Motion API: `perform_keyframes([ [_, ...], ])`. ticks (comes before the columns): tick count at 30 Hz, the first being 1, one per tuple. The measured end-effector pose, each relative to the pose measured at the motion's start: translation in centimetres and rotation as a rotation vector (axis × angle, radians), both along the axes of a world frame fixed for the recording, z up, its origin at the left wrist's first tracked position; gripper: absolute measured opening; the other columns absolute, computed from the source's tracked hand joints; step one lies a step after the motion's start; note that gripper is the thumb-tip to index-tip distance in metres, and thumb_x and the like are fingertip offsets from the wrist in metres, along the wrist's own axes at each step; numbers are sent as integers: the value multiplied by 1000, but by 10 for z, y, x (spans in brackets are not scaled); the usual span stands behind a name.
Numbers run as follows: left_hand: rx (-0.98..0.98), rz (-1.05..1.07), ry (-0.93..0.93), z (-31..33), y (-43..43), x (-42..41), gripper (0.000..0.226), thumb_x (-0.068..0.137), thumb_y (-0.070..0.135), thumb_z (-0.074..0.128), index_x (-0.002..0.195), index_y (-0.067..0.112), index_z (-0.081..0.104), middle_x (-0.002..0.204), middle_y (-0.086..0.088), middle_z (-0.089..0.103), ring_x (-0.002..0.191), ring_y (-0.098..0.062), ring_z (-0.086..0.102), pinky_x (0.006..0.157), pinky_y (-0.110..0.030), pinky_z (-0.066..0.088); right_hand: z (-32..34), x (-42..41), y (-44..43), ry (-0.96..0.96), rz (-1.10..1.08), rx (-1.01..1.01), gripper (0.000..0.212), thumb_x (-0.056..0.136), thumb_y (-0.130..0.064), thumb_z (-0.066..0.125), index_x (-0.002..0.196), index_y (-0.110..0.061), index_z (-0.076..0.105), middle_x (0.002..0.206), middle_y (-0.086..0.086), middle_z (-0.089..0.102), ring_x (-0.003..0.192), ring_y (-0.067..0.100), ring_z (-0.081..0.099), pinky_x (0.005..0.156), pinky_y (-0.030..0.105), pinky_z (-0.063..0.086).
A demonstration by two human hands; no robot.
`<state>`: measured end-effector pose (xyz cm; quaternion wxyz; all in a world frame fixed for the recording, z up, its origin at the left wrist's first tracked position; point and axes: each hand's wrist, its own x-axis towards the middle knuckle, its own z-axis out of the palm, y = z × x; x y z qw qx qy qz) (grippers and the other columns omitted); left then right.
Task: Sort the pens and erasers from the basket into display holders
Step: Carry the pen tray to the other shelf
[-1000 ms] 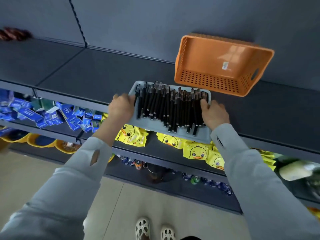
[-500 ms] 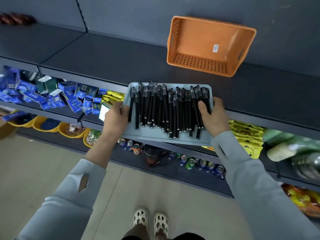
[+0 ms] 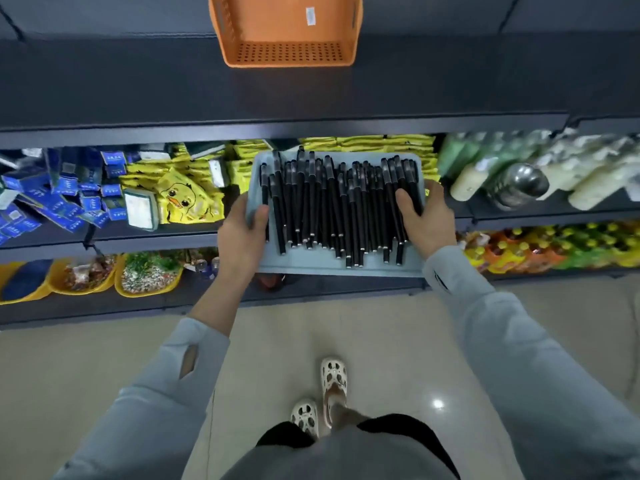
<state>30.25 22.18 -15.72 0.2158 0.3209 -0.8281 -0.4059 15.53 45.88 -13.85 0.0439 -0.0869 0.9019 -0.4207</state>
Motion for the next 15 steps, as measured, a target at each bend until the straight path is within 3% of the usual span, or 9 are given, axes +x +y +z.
perform_keyframes([
  [4,17,-120,14,-4,38,-14,46,99,33,49,140,13,46,127,-8,61,113,-26,57,90,-36,47,-9,11,55,1,-115,-13,61,95,-48,51,140,-10,36,128,14,59,118,36,54,97,42,44],
  [9,29,-262,11,3,98,-53,48,100,32,48,145,16,40,130,-4,59,115,-21,55,85,-28,41,-9,7,125,-15,-268,-52,61,96,-47,51,142,-10,35,135,12,54,124,32,50,100,38,42],
  [12,78,-336,17,5,138,-88,52,99,35,49,147,18,37,141,-2,52,126,-21,50,101,-37,43,-7,-7,174,13,-342,-62,59,96,-45,51,140,-8,37,129,12,58,119,32,54,95,34,43],
  [15,63,-379,19,5,188,-128,51,99,32,49,147,17,38,139,-2,53,124,-21,51,100,-34,42,-3,-27,224,11,-417,-52,60,96,-45,50,142,-9,36,130,11,57,120,31,52,94,33,41],
])
